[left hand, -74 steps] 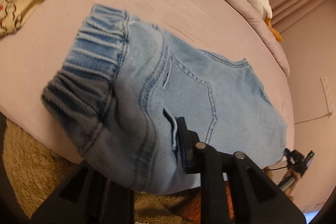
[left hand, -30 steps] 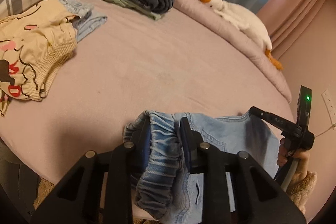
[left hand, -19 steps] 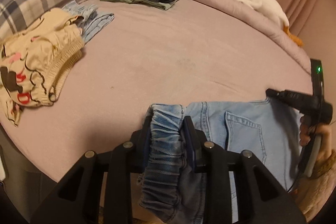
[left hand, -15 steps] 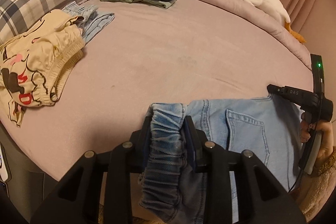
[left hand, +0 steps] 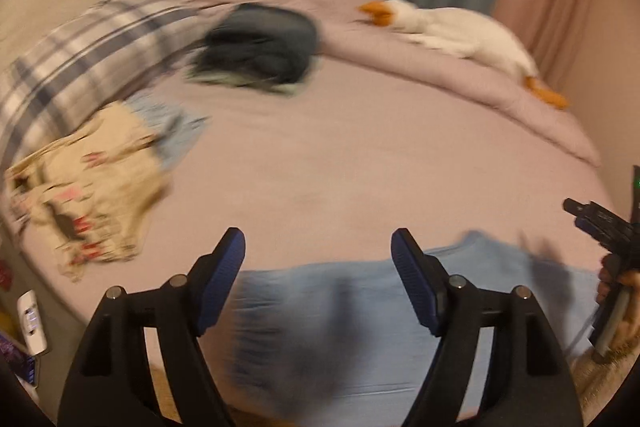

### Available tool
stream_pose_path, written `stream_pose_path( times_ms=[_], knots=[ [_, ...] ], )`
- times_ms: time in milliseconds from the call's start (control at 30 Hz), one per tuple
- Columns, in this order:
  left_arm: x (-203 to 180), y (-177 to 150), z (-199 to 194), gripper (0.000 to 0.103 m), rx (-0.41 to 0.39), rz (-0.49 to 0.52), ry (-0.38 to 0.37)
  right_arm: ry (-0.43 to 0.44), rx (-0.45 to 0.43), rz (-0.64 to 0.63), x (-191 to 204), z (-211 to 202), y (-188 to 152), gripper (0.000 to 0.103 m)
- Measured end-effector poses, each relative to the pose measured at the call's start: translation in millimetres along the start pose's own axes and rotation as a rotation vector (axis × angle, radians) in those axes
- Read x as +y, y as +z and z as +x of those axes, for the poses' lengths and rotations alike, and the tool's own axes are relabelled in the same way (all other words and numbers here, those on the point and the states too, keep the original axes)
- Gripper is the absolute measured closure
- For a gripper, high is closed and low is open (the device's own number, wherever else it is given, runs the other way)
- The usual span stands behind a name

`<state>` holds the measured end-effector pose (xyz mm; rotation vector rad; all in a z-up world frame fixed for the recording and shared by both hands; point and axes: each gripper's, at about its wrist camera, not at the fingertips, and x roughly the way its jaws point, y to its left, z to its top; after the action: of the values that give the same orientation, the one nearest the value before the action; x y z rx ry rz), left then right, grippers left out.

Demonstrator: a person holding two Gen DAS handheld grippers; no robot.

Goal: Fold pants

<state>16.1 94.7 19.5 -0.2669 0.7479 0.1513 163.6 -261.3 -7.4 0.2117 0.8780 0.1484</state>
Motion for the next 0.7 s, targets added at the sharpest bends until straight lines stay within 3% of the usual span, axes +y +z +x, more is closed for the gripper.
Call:
stream_pose_path(
  times_ms=[100, 167, 300, 400, 467, 533, 700],
  knots=[
    [-43, 6, 13, 0.026, 0.035, 0.053, -0.152, -0.099, -0.029, 0.083, -60, -25, 12, 0.033],
    [-75, 5, 31, 0.027, 0.078, 0.09, -0.208, -0.169, -0.027, 0.16, -101, -36, 10, 0.033],
    [-137, -4, 74, 0.031, 0.178, 0.184, -0.248, -0.28, -0.031, 0.337, -180, -49, -19, 0.033],
    [-163, -11, 98, 0.043, 0.236, 0.211, -0.291, -0.395, 0.005, 0.378, -216, -47, -38, 0.033],
    [-176, -15, 117, 0.056, 0.285, 0.214, -0.296, -0.404, 0.012, 0.397, -234, -47, -45, 0.033],
    [-185, -19, 132, 0.062, 0.316, 0.227, -0.269, -0.382, 0.026, 0.438, -251, -47, -52, 0.033],
    [-191, -26, 159, 0.063, 0.344, 0.239, -0.202, -0.309, -0.012, 0.461, -260, -45, -50, 0.033]
  ],
)
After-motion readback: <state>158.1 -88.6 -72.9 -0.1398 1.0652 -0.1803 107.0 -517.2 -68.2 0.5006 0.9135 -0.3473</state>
